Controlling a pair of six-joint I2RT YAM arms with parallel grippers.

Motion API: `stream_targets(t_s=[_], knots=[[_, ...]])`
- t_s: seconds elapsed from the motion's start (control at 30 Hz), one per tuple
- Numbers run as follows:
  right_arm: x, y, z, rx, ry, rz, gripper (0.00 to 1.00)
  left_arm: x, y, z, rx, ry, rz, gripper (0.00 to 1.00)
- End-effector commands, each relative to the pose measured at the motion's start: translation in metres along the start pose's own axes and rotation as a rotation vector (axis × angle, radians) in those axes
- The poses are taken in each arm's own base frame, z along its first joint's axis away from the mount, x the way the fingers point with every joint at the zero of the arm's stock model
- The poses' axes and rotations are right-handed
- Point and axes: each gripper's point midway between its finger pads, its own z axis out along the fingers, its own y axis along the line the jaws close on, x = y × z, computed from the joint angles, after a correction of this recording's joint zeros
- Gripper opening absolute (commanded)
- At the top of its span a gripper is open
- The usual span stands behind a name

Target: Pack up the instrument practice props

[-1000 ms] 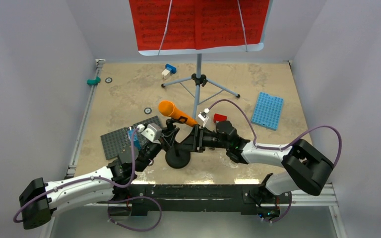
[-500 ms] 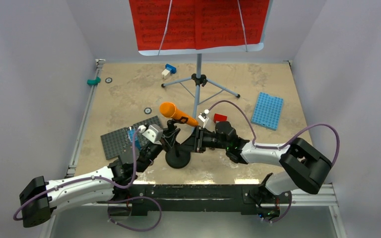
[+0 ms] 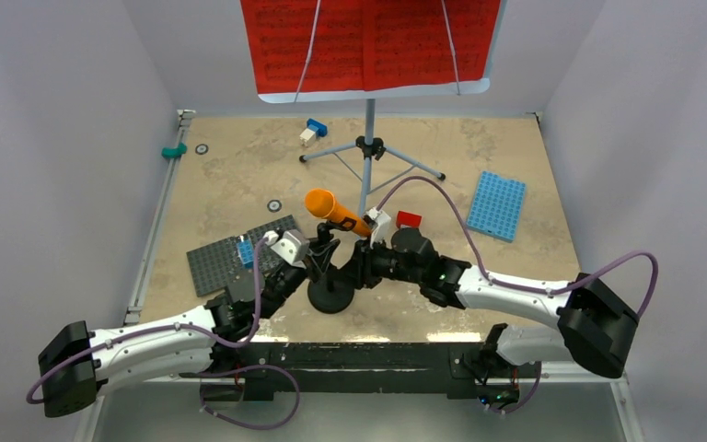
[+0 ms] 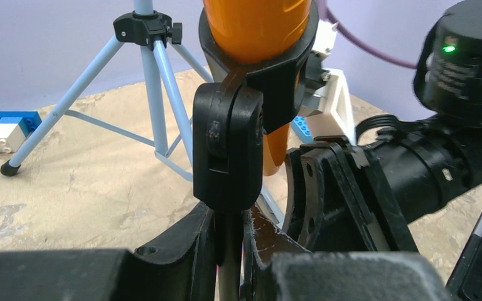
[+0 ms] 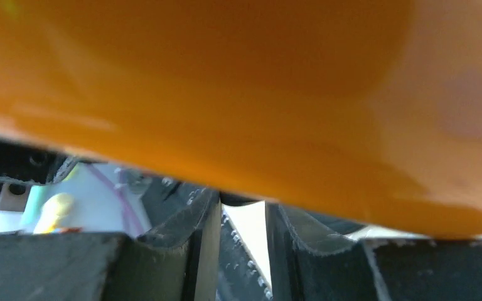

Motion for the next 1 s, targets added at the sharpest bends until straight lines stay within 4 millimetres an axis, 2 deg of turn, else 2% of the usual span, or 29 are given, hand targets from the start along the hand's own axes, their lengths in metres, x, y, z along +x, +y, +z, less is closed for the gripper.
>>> stream_targets(t_s=[0.0,0.17,0.43,0.6,0.7,0.73,0.8,0.87,0.97], knots=[[-0.012,-0.018,0.002,0.216,-0.04,-0.315,0.0,0.039,-0.011,-0.005,0.043,0.143,-0.029,0.0],[-0.008,-0.017,0.0,0.302,-0.032,-0.492,0.0,0.041,-0.012,-0.005,0.044,0.151,-0.032,0.0],[0.001,-0.025,-0.007,0.414,-0.014,-0.666,0.0,0.05,-0.013,-0.008,0.042,0.173,-0.046,0.0],[0.012,-0.025,-0.007,0.443,0.007,-0.729,0.0,0.055,-0.012,-0.009,0.037,0.181,-0.051,0.0],[0.015,-0.02,-0.009,0.411,0.004,-0.705,0.0,0.056,-0.011,-0.011,0.031,0.181,-0.054,0.0],[0.018,-0.012,-0.01,0.363,0.008,-0.677,0.2,0.055,-0.011,-0.012,0.03,0.178,-0.055,0.0],[0.017,-0.001,-0.014,0.313,-0.005,-0.627,0.47,0.054,-0.009,-0.012,0.022,0.173,-0.056,0.0],[0.015,0.009,-0.02,0.278,-0.015,-0.564,0.59,0.053,-0.008,-0.013,0.018,0.166,-0.057,0.0],[0.009,0.018,-0.028,0.235,-0.036,-0.467,0.64,0.051,-0.008,-0.013,0.017,0.161,-0.057,0.0]])
